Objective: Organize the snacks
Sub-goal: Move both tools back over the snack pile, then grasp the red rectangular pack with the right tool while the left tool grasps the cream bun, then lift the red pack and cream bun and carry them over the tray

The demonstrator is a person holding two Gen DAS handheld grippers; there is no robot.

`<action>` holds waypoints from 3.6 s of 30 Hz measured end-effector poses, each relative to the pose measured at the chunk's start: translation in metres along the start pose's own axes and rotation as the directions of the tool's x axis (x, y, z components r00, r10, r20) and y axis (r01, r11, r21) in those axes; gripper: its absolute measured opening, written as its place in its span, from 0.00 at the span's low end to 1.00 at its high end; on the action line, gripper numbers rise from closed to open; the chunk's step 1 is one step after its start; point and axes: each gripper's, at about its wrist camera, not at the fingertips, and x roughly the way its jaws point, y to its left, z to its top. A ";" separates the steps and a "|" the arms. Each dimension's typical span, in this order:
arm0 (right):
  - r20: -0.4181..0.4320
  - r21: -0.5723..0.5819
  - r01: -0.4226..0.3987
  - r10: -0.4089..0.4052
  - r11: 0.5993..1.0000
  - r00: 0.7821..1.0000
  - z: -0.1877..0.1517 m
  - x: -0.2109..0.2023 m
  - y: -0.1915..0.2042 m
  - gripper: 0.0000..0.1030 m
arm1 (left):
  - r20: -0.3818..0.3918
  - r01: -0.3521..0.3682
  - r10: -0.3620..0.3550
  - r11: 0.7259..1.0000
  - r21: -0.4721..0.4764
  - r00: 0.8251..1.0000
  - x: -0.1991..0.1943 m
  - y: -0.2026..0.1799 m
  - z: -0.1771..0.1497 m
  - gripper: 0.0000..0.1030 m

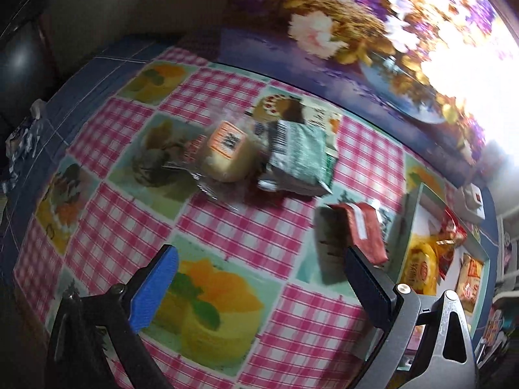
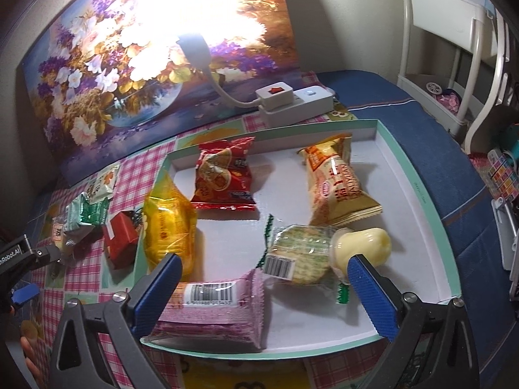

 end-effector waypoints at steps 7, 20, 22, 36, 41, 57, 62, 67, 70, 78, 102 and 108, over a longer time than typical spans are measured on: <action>0.045 -0.002 -0.038 0.038 0.999 0.998 0.000 -0.005 0.011 1.00 | 0.018 -0.046 0.048 0.996 -0.073 0.999 0.002 0.033 0.013 0.98; 0.082 -0.073 -0.108 0.114 0.991 0.990 0.010 -0.010 0.060 1.00 | 0.032 -0.059 0.064 0.990 -0.128 0.997 0.005 0.063 0.028 0.98; 0.100 -0.092 -0.123 0.132 0.988 0.986 0.013 -0.011 0.070 1.00 | 0.035 -0.057 0.062 0.990 -0.130 0.997 0.005 0.067 0.031 0.98; 0.078 -0.346 -0.193 0.233 0.918 0.969 0.013 0.007 0.172 1.00 | 0.076 0.003 0.011 0.984 -0.179 0.997 0.012 0.096 0.052 0.98; 0.019 -0.372 -0.186 0.208 0.909 0.978 0.005 0.031 0.181 1.00 | 0.071 0.035 -0.024 0.987 -0.159 0.997 0.019 0.090 0.056 0.98; -0.058 -0.375 -0.200 0.192 0.905 0.980 0.002 0.063 0.188 0.76 | 0.064 0.066 -0.063 0.997 -0.036 0.996 0.053 0.058 0.068 0.97; -0.073 -0.369 -0.196 0.182 0.909 0.981 0.001 0.069 0.184 0.73 | 0.070 0.053 -0.053 0.999 0.003 0.996 0.067 0.051 0.072 0.97; -0.083 -0.361 -0.199 0.181 0.911 0.980 0.002 0.073 0.181 0.64 | 0.067 0.053 -0.055 0.998 0.029 0.996 0.078 0.045 0.073 0.97; -0.092 -0.368 -0.201 0.179 0.908 0.980 0.001 0.076 0.182 0.62 | 0.067 0.051 -0.053 0.998 0.037 0.996 0.082 0.044 0.074 0.89; -0.109 -0.382 -0.191 0.161 0.904 0.981 -0.001 0.082 0.181 0.44 | 0.069 0.105 -0.109 0.993 0.056 0.992 0.084 0.043 0.075 0.61; -0.092 -0.313 -0.247 0.230 0.917 0.969 0.003 0.056 0.173 0.41 | 0.097 0.047 -0.047 0.999 0.010 0.994 0.033 0.057 0.079 0.46; -0.076 -0.300 -0.261 0.250 0.917 0.965 0.003 0.038 0.172 0.41 | 0.151 0.064 -0.063 0.998 -0.002 0.987 -0.004 0.052 0.074 0.46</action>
